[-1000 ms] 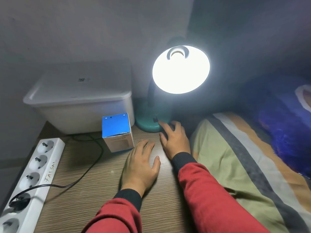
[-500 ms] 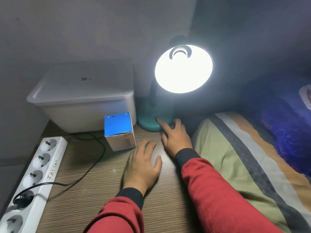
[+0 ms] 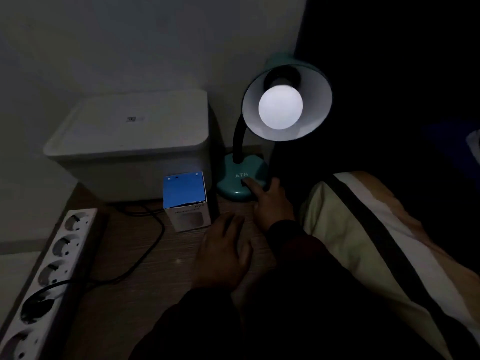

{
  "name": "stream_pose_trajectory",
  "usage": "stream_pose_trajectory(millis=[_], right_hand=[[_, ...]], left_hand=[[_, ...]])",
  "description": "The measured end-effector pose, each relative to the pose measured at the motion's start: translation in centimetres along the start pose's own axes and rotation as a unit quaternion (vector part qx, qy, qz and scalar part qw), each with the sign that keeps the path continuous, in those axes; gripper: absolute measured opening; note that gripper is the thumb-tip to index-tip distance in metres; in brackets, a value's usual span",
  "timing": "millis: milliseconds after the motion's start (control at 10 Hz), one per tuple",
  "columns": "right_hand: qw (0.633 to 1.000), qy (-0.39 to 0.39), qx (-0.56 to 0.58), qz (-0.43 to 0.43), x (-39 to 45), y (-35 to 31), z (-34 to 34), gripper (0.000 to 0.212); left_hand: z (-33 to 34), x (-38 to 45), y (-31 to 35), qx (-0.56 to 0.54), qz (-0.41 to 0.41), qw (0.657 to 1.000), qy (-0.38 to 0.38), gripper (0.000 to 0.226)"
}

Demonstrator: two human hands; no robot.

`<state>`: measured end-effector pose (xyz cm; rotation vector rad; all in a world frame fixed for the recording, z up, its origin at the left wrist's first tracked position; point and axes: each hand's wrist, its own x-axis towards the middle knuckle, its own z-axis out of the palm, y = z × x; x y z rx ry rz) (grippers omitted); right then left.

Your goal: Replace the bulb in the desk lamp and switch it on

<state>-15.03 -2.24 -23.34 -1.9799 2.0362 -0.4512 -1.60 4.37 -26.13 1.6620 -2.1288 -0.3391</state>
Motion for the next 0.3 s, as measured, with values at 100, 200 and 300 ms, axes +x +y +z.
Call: stream_pose_trajectory(millis=[100, 200, 300], right_hand=[[1.0, -0.024, -0.002, 0.004, -0.2, 0.0, -0.1, 0.061], [0.999, -0.034, -0.024, 0.01, -0.8, -0.2, -0.1, 0.065], [0.998, -0.048, -0.021, 0.025, -2.8, -0.9, 0.4, 0.067]], left_hand=[[0.1, -0.1, 0.0, -0.01, 0.008, 1.0, -0.003, 0.058], [0.4, 0.2, -0.3, -0.034, 0.004, 0.999, -0.001, 0.054], [0.4, -0.2, -0.3, -0.061, -0.016, 0.998, 0.023, 0.043]])
